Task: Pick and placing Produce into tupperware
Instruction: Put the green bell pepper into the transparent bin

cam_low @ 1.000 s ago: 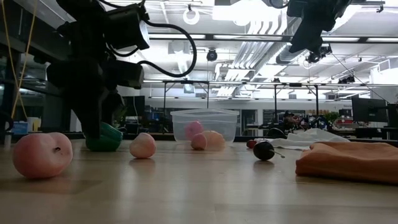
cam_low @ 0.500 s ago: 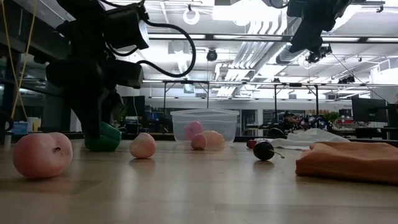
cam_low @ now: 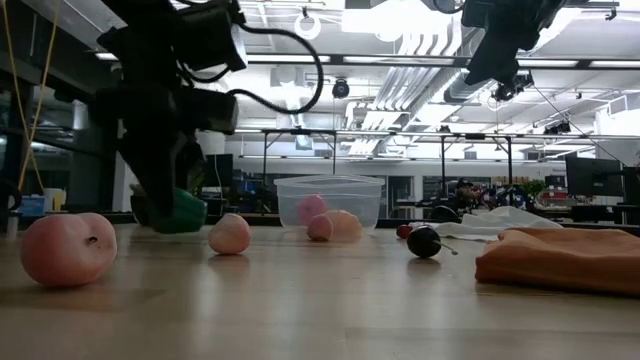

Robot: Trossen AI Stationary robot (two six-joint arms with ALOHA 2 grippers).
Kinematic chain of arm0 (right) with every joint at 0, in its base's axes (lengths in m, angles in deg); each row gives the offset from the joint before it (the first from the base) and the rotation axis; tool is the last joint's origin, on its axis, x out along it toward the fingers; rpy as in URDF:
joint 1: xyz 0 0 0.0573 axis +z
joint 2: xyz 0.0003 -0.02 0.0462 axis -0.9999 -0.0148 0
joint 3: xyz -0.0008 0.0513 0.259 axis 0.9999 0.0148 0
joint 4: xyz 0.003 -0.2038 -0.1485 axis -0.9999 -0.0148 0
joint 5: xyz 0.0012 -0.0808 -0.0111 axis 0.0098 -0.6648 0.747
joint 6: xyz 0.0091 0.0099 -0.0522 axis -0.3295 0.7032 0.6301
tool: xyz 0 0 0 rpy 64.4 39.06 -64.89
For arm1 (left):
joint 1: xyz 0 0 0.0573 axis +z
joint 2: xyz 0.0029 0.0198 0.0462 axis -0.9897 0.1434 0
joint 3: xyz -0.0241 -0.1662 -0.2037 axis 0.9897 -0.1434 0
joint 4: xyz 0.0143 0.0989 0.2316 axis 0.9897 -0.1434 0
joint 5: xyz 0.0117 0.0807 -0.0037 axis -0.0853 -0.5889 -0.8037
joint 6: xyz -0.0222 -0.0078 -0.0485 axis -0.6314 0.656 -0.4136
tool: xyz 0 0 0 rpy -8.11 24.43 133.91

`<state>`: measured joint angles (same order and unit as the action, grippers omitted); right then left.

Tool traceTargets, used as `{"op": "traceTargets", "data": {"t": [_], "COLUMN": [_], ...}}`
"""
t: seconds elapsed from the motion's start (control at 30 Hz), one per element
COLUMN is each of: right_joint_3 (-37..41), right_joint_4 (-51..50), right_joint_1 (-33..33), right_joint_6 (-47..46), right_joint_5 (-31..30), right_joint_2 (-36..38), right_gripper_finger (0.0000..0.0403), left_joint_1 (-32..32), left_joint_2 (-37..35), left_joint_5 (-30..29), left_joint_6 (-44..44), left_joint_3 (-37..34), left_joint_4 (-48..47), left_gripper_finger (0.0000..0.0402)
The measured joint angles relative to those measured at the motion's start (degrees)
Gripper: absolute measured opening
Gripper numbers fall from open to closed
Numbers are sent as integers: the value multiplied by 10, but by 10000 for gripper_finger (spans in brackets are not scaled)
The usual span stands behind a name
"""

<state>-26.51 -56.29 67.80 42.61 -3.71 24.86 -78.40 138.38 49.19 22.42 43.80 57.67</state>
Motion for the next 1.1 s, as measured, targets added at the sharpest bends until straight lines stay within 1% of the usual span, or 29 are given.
{"op": "traceTargets", "data": {"t": [0.77,1.1], "right_joint_3": [0,0], "right_joint_4": [0,0], "right_joint_1": [0,0], "right_joint_6": [11,19], "right_joint_5": [0,0], "right_joint_2": [0,0], "right_gripper_finger": [119,119], "left_joint_1": [0,0], "left_joint_2": [-1,-1], "left_joint_5": [-3,-22], "left_joint_6": [2,2], "left_joint_3": [104,158], "left_joint_4": [-28,-29], "left_gripper_finger": [214,214]}}
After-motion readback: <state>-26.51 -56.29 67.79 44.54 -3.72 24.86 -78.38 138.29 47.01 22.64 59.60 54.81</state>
